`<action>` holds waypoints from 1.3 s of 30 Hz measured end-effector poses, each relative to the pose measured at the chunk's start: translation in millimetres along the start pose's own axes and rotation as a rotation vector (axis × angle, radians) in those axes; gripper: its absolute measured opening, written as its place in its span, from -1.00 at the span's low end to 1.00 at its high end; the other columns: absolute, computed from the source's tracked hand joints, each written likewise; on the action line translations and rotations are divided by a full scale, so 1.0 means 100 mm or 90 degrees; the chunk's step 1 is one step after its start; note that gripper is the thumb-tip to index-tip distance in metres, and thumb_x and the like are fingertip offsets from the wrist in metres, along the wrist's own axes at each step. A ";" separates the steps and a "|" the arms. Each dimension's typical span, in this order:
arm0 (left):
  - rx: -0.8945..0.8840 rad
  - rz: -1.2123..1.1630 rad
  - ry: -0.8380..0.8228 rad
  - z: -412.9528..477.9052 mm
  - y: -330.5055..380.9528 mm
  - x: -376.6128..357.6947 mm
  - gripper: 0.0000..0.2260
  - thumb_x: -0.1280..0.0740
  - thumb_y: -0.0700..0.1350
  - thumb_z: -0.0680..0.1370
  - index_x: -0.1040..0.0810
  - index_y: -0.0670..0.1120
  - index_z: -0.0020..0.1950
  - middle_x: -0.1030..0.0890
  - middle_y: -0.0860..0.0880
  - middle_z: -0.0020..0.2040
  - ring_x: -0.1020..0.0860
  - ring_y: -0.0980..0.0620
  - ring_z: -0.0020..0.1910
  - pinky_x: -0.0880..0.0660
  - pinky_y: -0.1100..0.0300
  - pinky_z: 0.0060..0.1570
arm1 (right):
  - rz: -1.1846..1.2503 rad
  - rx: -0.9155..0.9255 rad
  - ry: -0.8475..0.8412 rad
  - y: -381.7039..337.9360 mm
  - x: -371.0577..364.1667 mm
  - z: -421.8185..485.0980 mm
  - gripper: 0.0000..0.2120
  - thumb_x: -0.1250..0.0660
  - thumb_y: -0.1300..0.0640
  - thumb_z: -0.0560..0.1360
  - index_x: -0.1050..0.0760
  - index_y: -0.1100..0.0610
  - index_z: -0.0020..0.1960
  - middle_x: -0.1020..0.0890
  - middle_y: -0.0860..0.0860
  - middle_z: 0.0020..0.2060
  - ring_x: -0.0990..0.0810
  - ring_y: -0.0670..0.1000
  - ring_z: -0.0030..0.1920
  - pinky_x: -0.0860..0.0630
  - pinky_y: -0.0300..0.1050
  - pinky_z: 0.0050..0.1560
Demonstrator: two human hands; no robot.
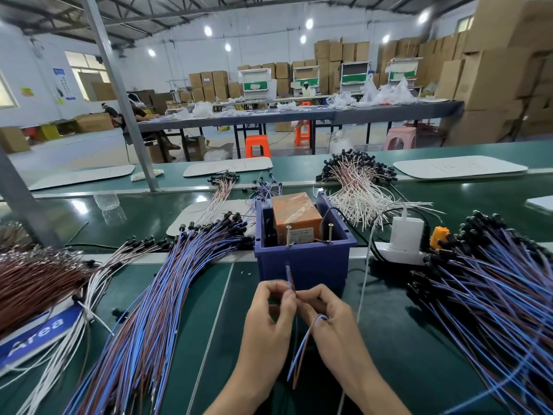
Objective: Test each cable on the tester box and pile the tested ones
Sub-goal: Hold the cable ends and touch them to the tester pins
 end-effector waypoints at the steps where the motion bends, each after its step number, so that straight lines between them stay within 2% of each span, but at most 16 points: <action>1: 0.001 -0.018 0.025 0.00 0.00 0.03 -0.92 -0.26 -0.17 0.65 -0.51 -0.01 0.01 -0.64 0.07 -0.06 -0.64 0.10 -0.12 -0.54 0.25 -0.10 | -0.007 0.006 0.009 -0.01 0.00 0.00 -0.83 -0.34 0.14 0.62 -0.58 -0.11 -0.07 -0.73 -0.03 -0.08 -0.70 -0.03 0.02 -0.60 -0.08 0.10; 3: -0.025 -0.020 0.073 0.01 0.02 0.12 -0.94 -0.22 -0.05 0.65 -0.46 0.07 0.01 -0.64 0.07 -0.11 -0.64 0.07 -0.15 -0.54 0.27 -0.16 | -0.017 0.024 0.063 -0.02 0.07 0.01 -0.80 -0.32 0.12 0.63 -0.53 -0.16 -0.09 -0.72 -0.03 -0.16 -0.68 -0.08 -0.05 -0.54 -0.21 0.04; 6: -0.092 0.056 0.118 0.04 0.09 0.24 -0.94 -0.19 0.14 0.60 -0.40 0.21 -0.03 -0.57 0.09 -0.25 -0.50 0.12 -0.35 -0.46 0.23 -0.34 | -0.044 0.062 0.189 -0.06 0.28 -0.02 -0.85 -0.27 0.02 0.64 -0.47 -0.21 -0.06 -0.64 -0.07 -0.26 -0.58 -0.12 -0.26 -0.47 -0.31 -0.23; 9: -0.129 0.108 0.152 0.11 0.13 0.29 -0.95 -0.18 0.15 0.61 -0.38 0.22 -0.02 -0.56 0.12 -0.25 -0.47 0.11 -0.39 -0.38 0.31 -0.41 | -0.098 0.112 0.304 -0.16 0.50 -0.05 -0.94 -0.20 -0.11 0.63 -0.42 -0.21 -0.01 -0.61 -0.16 -0.19 -0.55 -0.09 -0.27 -0.47 -0.26 -0.32; 12: -0.144 0.147 0.170 0.22 0.12 0.28 -0.95 -0.15 0.13 0.64 -0.34 0.20 0.01 -0.53 0.14 -0.25 -0.47 0.09 -0.39 -0.38 0.24 -0.40 | -0.147 0.139 0.364 -0.22 0.60 -0.01 -0.88 -0.12 -0.19 0.62 -0.39 -0.21 -0.01 -0.60 -0.23 -0.17 -0.54 -0.08 -0.33 -0.44 -0.24 -0.38; 15: -0.164 0.182 0.177 0.29 0.14 0.25 -0.94 -0.13 0.10 0.66 -0.32 0.16 0.03 -0.49 0.12 -0.32 -0.46 0.13 -0.40 -0.33 0.19 -0.39 | -0.183 0.139 0.371 -0.21 0.63 0.06 -0.84 -0.07 -0.21 0.63 -0.38 -0.21 0.00 -0.57 -0.19 -0.33 -0.50 -0.08 -0.42 -0.37 -0.23 -0.45; 18: -0.174 0.200 0.182 0.32 0.12 0.24 -0.92 -0.12 0.11 0.66 -0.35 0.16 0.08 -0.47 0.17 -0.33 -0.46 0.18 -0.40 -0.30 0.27 -0.37 | -0.207 0.143 0.357 -0.18 0.61 0.10 -0.83 -0.06 -0.20 0.64 -0.37 -0.19 -0.01 -0.54 -0.14 -0.42 -0.47 -0.08 -0.47 -0.33 -0.25 -0.49; 21: -0.163 0.181 0.201 0.31 0.08 0.28 -0.89 -0.14 0.12 0.65 -0.39 0.16 0.12 -0.51 0.19 -0.28 -0.50 0.20 -0.34 -0.36 0.27 -0.33 | -0.211 0.151 0.365 -0.19 0.62 0.09 -0.86 -0.07 -0.20 0.63 -0.38 -0.24 0.01 -0.54 -0.12 -0.43 -0.47 -0.07 -0.48 -0.31 -0.29 -0.51; 24: -0.168 0.196 0.188 0.30 0.08 0.25 -0.91 -0.15 0.11 0.65 -0.39 0.18 0.12 -0.59 0.17 -0.23 -0.57 0.13 -0.28 -0.46 0.19 -0.32 | -0.195 0.145 0.371 -0.18 0.62 0.07 -0.89 -0.07 -0.21 0.62 -0.36 -0.30 0.06 -0.53 -0.13 -0.46 -0.45 -0.09 -0.50 -0.30 -0.31 -0.53; 29: -0.183 0.200 0.166 0.31 0.10 0.19 -0.90 -0.16 0.11 0.64 -0.39 0.16 0.10 -0.61 0.20 -0.07 -0.61 0.10 -0.22 -0.53 0.10 -0.28 | -0.201 0.136 0.371 -0.18 0.63 0.08 -0.86 -0.04 -0.23 0.59 -0.35 -0.27 0.04 -0.53 -0.15 -0.47 -0.46 -0.09 -0.52 -0.29 -0.29 -0.55; 31: -0.179 0.193 0.163 0.31 0.10 0.19 -0.89 -0.15 0.12 0.63 -0.39 0.16 0.10 -0.61 0.21 -0.07 -0.61 0.08 -0.21 -0.55 0.03 -0.27 | -0.217 0.120 0.363 -0.16 0.62 0.10 -0.85 -0.04 -0.23 0.59 -0.35 -0.26 0.02 -0.55 -0.15 -0.43 -0.49 -0.07 -0.47 -0.34 -0.24 -0.49; 34: -0.175 0.192 0.162 0.31 0.09 0.20 -0.88 -0.15 0.13 0.62 -0.39 0.16 0.09 -0.61 0.19 -0.09 -0.60 0.06 -0.23 -0.56 -0.07 -0.27 | -0.224 0.097 0.346 -0.12 0.60 0.12 -0.84 -0.05 -0.23 0.59 -0.36 -0.23 0.00 -0.58 -0.16 -0.38 -0.53 -0.05 -0.42 -0.43 -0.06 -0.42; 39: -0.182 0.190 0.163 0.31 0.09 0.19 -0.90 -0.16 0.13 0.64 -0.40 0.17 0.09 -0.61 0.18 -0.09 -0.60 0.05 -0.24 -0.54 -0.01 -0.28 | -0.217 0.093 0.323 -0.13 0.57 0.13 -0.78 -0.02 -0.29 0.53 -0.35 -0.23 0.00 -0.56 -0.20 -0.43 -0.50 -0.08 -0.44 -0.35 -0.24 -0.45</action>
Point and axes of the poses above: each hand's wrist, its own z-axis towards the middle knuckle, its own x-axis out of the back of the hand, y = z × x, the point moved 9 cm from there along z, towards the middle knuckle
